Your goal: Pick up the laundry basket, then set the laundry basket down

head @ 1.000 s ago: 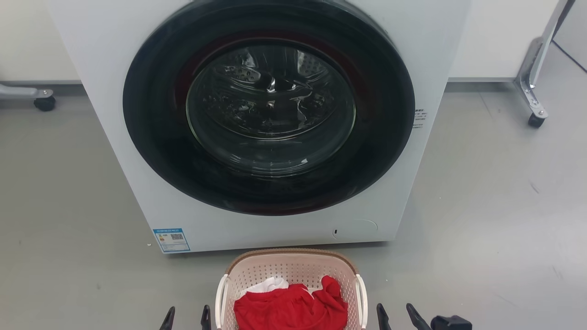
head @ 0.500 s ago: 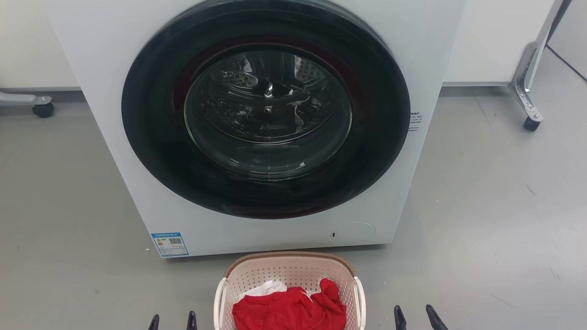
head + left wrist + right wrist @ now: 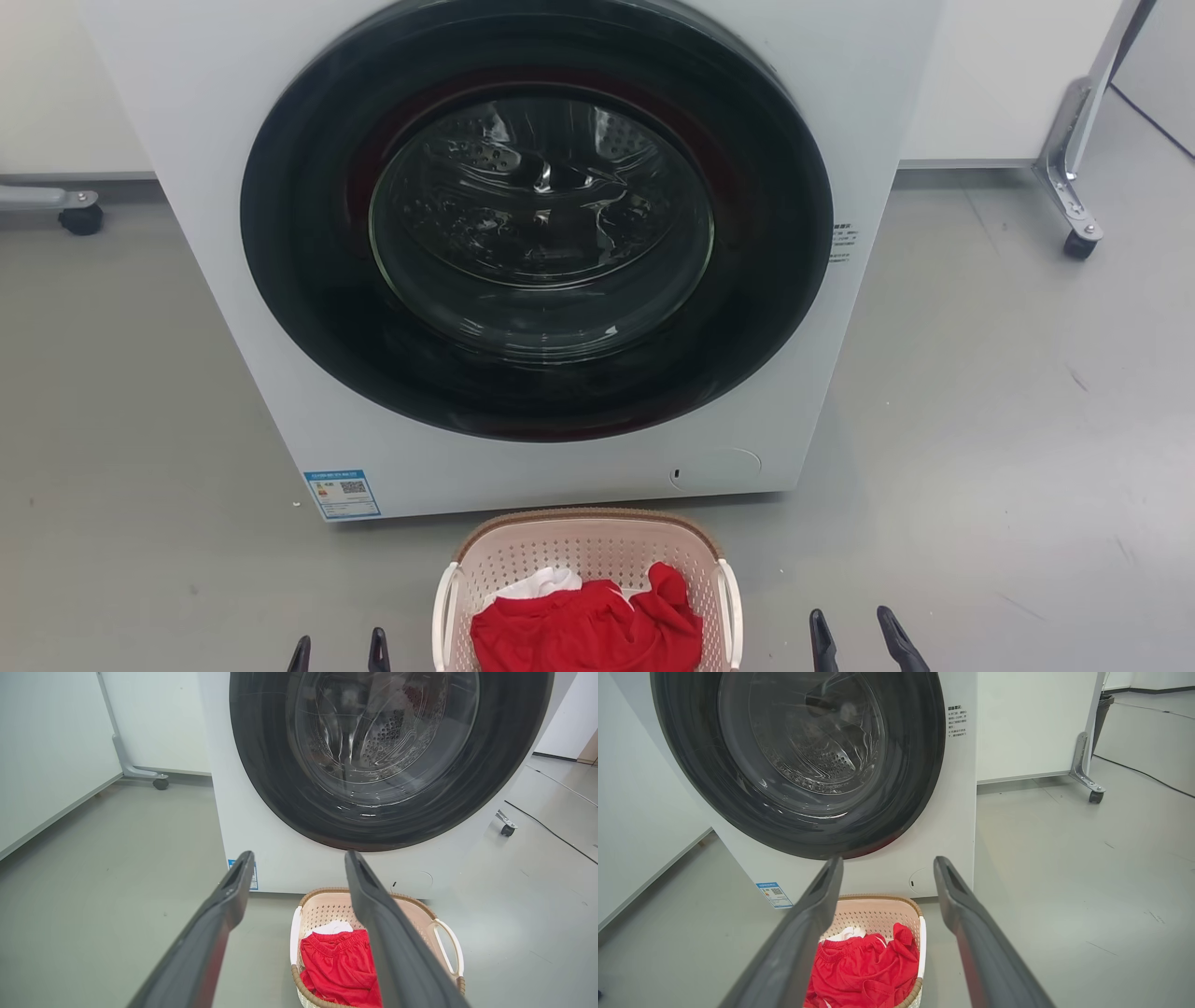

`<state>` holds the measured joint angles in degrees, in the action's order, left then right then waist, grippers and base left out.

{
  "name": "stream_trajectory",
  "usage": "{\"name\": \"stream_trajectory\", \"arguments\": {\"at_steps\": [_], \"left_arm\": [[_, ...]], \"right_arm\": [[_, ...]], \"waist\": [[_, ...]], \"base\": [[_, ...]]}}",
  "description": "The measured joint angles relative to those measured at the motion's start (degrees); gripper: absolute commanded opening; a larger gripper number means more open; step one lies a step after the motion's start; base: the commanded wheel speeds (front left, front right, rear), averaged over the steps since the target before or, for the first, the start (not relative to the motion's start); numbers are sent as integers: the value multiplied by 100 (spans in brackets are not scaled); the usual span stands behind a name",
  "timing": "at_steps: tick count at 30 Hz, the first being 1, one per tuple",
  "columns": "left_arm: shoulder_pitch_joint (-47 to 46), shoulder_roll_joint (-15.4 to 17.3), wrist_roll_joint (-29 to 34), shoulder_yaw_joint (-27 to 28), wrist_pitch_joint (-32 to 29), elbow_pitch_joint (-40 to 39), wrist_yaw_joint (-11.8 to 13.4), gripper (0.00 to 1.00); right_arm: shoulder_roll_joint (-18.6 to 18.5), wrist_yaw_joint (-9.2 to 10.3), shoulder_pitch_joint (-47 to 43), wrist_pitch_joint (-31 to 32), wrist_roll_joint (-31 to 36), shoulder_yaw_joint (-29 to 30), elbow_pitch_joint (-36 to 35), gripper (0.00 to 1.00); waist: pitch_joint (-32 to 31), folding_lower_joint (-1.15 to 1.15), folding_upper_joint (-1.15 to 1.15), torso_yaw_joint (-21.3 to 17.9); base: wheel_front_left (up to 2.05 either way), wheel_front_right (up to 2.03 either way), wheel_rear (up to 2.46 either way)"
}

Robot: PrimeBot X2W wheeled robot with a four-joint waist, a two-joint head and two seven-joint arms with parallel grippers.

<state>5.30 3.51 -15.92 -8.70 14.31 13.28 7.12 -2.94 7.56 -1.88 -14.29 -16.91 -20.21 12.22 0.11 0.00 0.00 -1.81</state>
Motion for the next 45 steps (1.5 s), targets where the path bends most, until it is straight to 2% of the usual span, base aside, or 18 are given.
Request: {"name": "stream_trajectory", "arguments": {"at_steps": [30, 31, 39, 45], "left_arm": [[15, -32, 147, -13, 0, -157, 0, 100], [15, -32, 147, -19, 0, -159, 0, 0], [119, -41, 114, -23, -36, 163, -24, 0], [105, -42, -269, 63, -133, 179, -115, 0]], "right_arm": [[4, 0, -115, 0, 144, 69, -432, 100], [5, 0, -115, 0, 147, 78, -432, 0], [5, -5, -254, 18, 111, 92, -77, 0], [7, -102, -239, 110, -276, 244, -75, 0]], "waist": [[99, 0, 0, 27], [100, 0, 0, 27], [102, 0, 0, 29], [95, 0, 0, 40]], "base": [[0, 0, 0], [0, 0, 0], [0, 0, 0], [0, 0, 0]]}}
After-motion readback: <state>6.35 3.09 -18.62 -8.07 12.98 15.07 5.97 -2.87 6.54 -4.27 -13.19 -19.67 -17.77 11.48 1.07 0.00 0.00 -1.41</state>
